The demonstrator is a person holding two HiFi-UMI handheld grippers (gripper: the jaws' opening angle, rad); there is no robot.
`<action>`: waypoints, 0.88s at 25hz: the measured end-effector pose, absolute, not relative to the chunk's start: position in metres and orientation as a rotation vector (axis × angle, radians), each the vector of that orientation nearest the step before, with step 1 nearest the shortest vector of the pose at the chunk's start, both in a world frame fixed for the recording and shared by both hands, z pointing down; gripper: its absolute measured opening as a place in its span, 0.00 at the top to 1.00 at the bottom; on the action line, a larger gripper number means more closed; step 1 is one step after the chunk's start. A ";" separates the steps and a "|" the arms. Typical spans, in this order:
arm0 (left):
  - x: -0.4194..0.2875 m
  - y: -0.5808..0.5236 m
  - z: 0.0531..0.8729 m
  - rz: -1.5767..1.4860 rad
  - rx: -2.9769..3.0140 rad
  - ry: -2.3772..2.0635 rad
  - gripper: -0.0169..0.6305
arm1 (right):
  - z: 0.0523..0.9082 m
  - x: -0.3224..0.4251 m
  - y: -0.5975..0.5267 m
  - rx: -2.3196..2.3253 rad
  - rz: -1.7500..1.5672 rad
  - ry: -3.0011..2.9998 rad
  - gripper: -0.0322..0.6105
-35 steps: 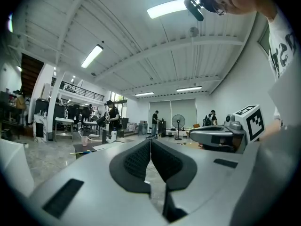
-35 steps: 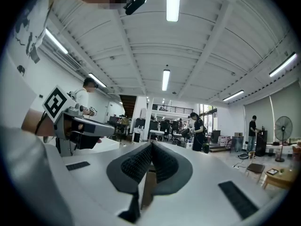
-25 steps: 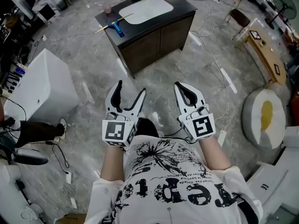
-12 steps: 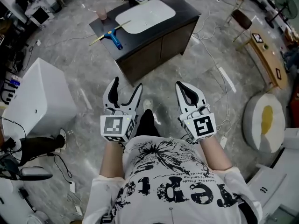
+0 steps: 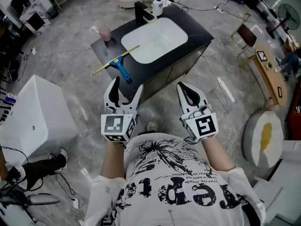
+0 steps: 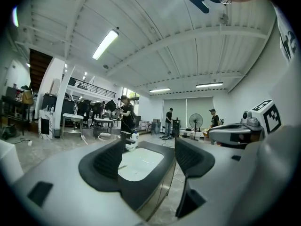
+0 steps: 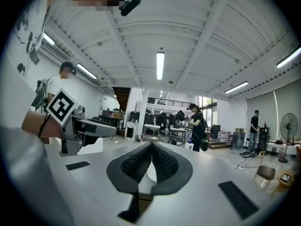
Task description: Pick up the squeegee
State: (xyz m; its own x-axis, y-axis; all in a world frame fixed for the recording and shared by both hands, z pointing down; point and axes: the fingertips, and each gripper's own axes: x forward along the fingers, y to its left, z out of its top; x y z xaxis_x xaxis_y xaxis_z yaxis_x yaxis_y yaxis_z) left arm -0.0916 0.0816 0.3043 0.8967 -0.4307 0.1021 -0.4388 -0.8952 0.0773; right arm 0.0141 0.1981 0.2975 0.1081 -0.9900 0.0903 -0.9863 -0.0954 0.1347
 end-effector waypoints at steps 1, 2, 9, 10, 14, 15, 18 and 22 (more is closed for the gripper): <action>-0.088 0.065 0.305 0.128 2.959 -0.689 0.45 | 0.297 0.019 0.180 2.212 -0.036 -1.998 0.93; -0.084 0.049 0.306 0.137 2.954 -0.695 0.45 | 0.297 0.023 0.164 2.212 -0.037 -2.000 0.93; -0.074 -0.023 0.327 0.220 2.884 -0.772 0.45 | 0.303 0.039 0.077 2.138 -0.007 -2.063 0.93; -0.072 -0.030 0.332 0.237 2.871 -0.785 0.45 | 0.306 0.042 0.067 2.123 0.005 -2.073 0.93; -0.067 -0.061 0.356 0.297 2.805 -0.866 0.45 | 0.319 0.052 0.024 2.048 0.031 -2.146 0.93; -0.066 -0.070 0.362 0.311 2.783 -0.897 0.45 | 0.322 0.054 0.011 2.017 0.034 -2.172 0.93; -0.061 -0.093 0.381 0.358 2.709 -1.003 0.45 | 0.334 0.064 -0.025 1.910 0.048 -2.261 0.93; -0.046 -0.123 0.413 0.431 2.581 -1.141 0.45 | 0.351 0.085 -0.080 1.741 0.045 -2.371 0.93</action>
State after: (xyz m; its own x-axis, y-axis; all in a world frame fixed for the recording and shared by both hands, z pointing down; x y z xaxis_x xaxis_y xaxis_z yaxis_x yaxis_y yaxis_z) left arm -0.0460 -0.1228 0.4126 0.6424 -0.6651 0.3806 -0.7506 -0.6462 0.1378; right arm 0.0851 -0.0797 0.3510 -0.2866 -0.9413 0.1785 -0.9474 0.3061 0.0930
